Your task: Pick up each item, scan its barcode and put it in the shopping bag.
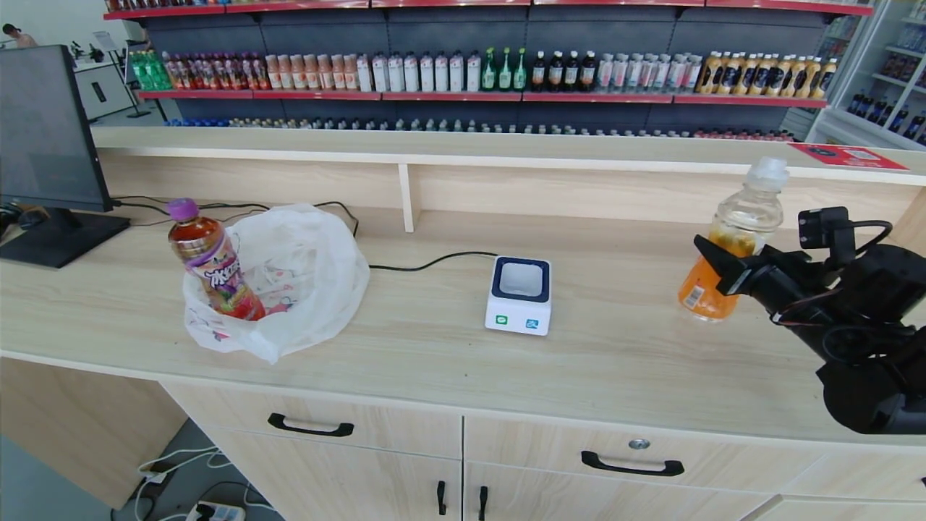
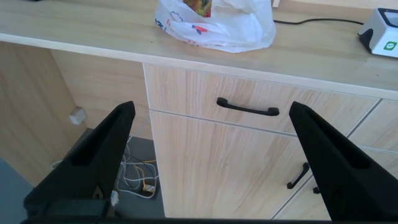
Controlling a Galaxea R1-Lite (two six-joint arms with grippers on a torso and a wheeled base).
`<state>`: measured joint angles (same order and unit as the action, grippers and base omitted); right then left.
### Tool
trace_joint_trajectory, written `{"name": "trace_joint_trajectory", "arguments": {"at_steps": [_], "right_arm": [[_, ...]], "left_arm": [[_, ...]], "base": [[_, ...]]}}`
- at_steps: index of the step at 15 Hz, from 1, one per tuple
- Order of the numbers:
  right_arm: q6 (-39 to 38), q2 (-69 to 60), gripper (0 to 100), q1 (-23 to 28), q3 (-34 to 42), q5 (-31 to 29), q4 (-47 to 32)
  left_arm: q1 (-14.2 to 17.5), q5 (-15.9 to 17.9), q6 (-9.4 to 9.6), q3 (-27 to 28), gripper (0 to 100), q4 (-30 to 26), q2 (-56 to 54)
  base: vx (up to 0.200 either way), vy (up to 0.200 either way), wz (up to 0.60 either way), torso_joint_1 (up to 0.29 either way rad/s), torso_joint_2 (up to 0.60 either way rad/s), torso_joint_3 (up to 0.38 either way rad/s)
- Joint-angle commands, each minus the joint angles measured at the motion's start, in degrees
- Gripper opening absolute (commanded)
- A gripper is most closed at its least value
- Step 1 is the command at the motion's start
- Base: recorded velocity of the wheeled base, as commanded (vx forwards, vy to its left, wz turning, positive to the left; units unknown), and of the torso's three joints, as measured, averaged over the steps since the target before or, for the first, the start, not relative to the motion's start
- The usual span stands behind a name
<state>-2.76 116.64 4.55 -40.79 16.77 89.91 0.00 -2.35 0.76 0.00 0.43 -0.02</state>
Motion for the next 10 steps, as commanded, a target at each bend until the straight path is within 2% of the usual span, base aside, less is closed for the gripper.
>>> {"name": "trace_joint_trajectory", "arguments": {"at_steps": [1,4,7,8,10], "right_arm": [[0.03,-3.26,0,-0.77,0.27,-0.25,0.09],[-0.23,-8.09,0,-2.7,2.73,-0.87,0.09],[-0.23,-13.81,0,-5.87,9.68,-2.54,0.09],[-0.15,-16.88,0,-7.97,12.58,-5.08,0.09],[-1.02,-19.78,0,-10.96,13.46,-8.07,0.09]], "left_arm": [[0.0,-0.02,0.04,0.0,100,0.01,0.02],[0.0,-0.02,0.04,0.0,100,0.01,0.02],[0.0,-0.02,0.04,0.0,100,0.19,0.02],[0.0,-0.02,-0.05,0.0,100,0.19,0.02],[0.0,-0.02,0.04,0.0,100,0.19,0.02]], "base": [[0.0,0.0,0.0,0.0,0.0,0.0],[0.0,0.0,0.0,0.0,0.0,0.0],[0.0,0.0,0.0,0.0,0.0,0.0],[0.0,0.0,0.0,0.0,0.0,0.0],[0.0,0.0,0.0,0.0,0.0,0.0]]}}
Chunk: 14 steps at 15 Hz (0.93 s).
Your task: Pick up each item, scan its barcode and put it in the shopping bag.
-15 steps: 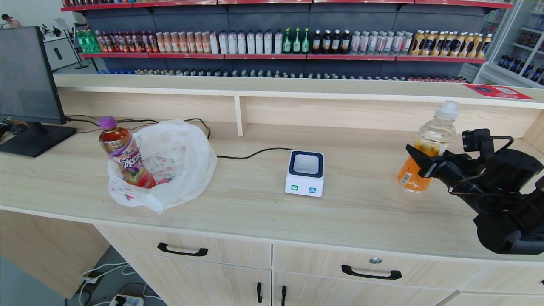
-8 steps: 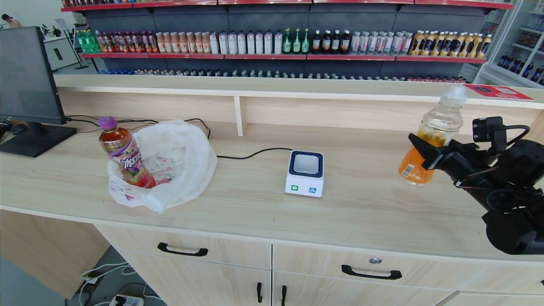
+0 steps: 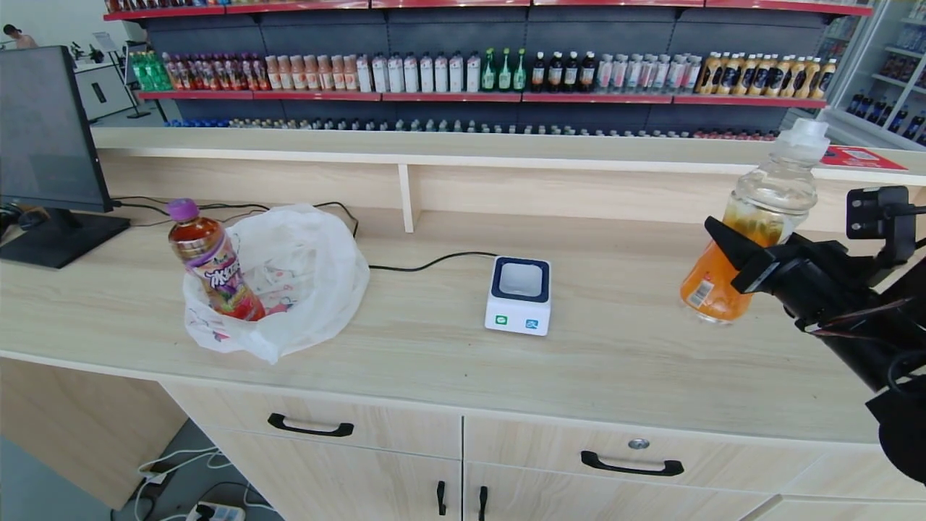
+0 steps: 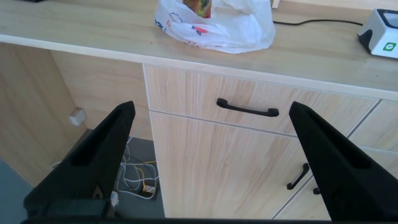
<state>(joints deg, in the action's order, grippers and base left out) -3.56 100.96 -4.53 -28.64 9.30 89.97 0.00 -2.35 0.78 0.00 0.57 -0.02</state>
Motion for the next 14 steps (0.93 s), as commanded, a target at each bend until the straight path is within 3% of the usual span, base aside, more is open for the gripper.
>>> {"name": "trace_joint_trajectory", "arguments": {"at_steps": [1,8,11,14], "right_arm": [[-0.83,-5.6,0,-3.73,2.09,-0.6,0.03],[0.66,-15.71,0,-15.77,6.93,-0.69,0.03],[4.26,-17.38,0,-17.97,8.77,-1.04,0.03],[4.61,-20.98,0,-20.95,15.89,-1.65,0.03]], "left_arm": [[0.0,-0.02,0.1,0.0,100,0.04,0.02],[0.09,-0.02,-0.08,0.0,100,-0.05,0.02],[0.0,-0.02,0.01,0.0,100,-0.05,0.02],[0.0,-0.11,0.01,0.0,100,-0.05,0.02]], "base": [[0.0,0.0,0.0,0.0,0.0,0.0],[0.0,0.0,0.0,0.0,0.0,0.0],[0.0,0.0,0.0,0.0,0.0,0.0],[0.0,0.0,0.0,0.0,0.0,0.0]]}}
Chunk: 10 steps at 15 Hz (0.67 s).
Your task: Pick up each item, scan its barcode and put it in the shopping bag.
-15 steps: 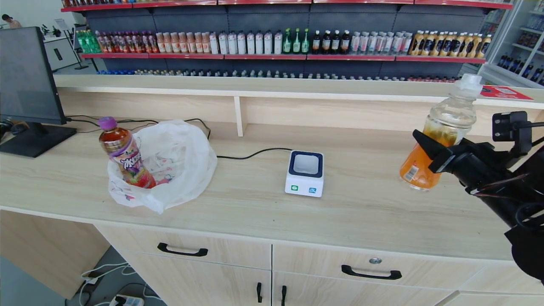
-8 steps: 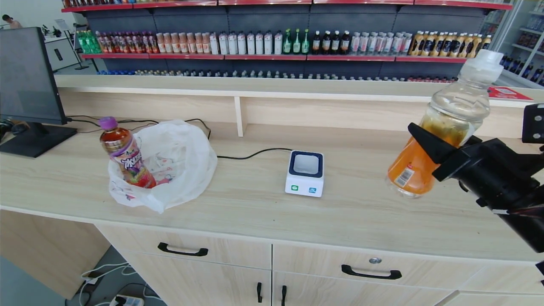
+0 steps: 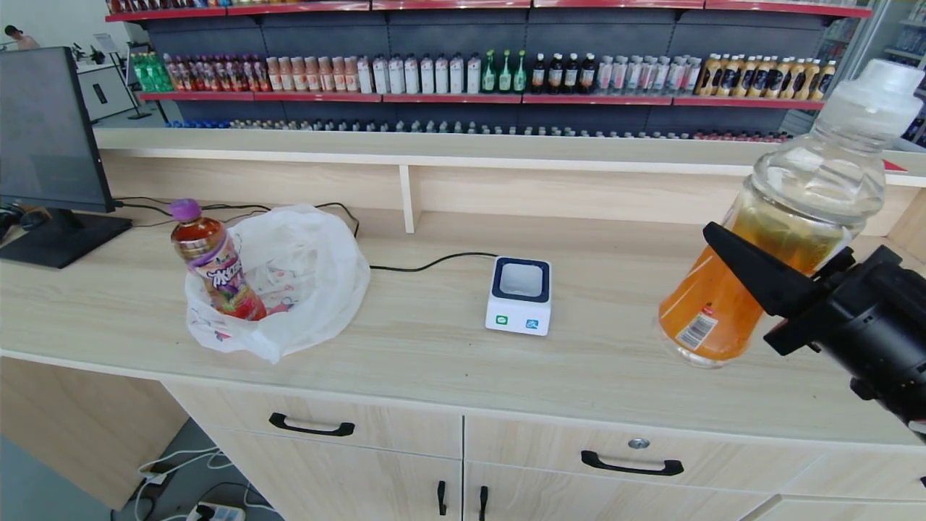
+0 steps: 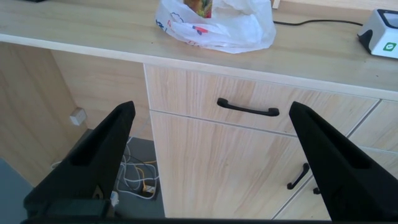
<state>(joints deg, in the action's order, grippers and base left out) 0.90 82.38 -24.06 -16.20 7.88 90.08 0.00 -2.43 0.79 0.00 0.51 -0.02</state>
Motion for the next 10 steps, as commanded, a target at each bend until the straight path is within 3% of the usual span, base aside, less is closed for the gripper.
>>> {"name": "trace_joint_trajectory", "arguments": {"at_steps": [1,3,10], "right_arm": [[0.06,-4.69,0,-3.62,8.64,-0.32,-0.08],[0.06,-7.06,0,-4.85,14.62,-0.49,-0.08],[-5.91,-3.63,0,-8.89,9.35,-0.14,-0.08]], "left_arm": [[0.0,-0.04,-0.09,0.0,100,0.1,0.02],[0.09,-0.04,-0.44,0.0,100,0.1,0.02],[0.09,-0.21,-1.23,0.0,100,0.28,0.02]], "base": [[0.0,0.0,0.0,0.0,0.0,0.0],[0.0,0.0,0.0,0.0,0.0,0.0],[0.0,0.0,0.0,0.0,0.0,0.0]]}}
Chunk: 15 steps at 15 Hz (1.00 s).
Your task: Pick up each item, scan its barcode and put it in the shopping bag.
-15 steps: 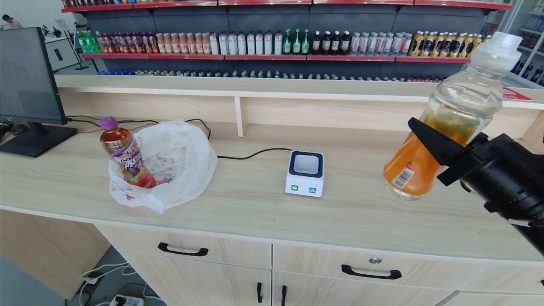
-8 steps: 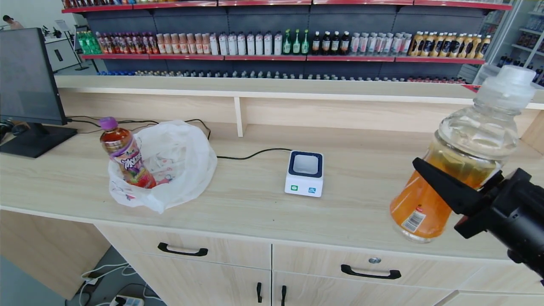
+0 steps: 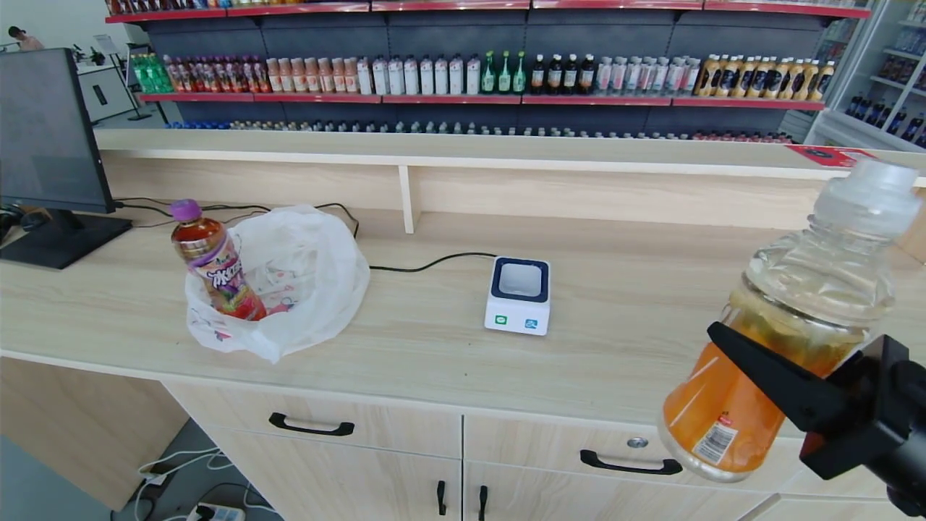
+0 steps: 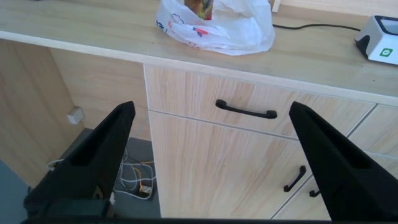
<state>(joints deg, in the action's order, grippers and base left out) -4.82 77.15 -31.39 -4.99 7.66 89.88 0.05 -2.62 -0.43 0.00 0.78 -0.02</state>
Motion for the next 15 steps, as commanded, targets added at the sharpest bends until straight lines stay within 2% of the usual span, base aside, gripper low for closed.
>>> {"name": "trace_joint_trajectory", "arguments": {"at_steps": [1,4,6,8,12,15], "right_arm": [[-2.57,2.21,0,-2.27,-4.15,0.08,0.12],[-11.36,5.2,0,-2.36,-10.66,1.22,0.12],[-15.22,5.29,0,-2.45,-11.36,5.35,0.12],[-19.35,4.85,0,-2.36,-11.54,6.49,0.12],[-22.43,4.58,0,-2.45,-11.8,6.58,0.12],[-21.11,3.88,0,-2.8,-11.36,6.58,0.12]], "left_arm": [[0.04,-0.02,-0.01,0.0,100,0.01,0.02],[0.04,-0.02,0.08,0.0,100,0.01,0.02],[0.04,0.07,-0.01,0.0,100,0.01,0.02],[-0.05,0.07,-0.01,0.0,100,0.01,0.02],[0.04,-0.02,-0.01,0.0,100,0.01,0.02],[0.04,-0.02,-0.01,0.0,100,0.01,0.02]], "base": [[0.0,0.0,0.0,0.0,0.0,0.0],[0.0,0.0,0.0,0.0,0.0,0.0],[0.0,0.0,0.0,0.0,0.0,0.0],[0.0,0.0,0.0,0.0,0.0,0.0],[0.0,0.0,0.0,0.0,0.0,0.0],[0.0,0.0,0.0,0.0,0.0,0.0]]}}
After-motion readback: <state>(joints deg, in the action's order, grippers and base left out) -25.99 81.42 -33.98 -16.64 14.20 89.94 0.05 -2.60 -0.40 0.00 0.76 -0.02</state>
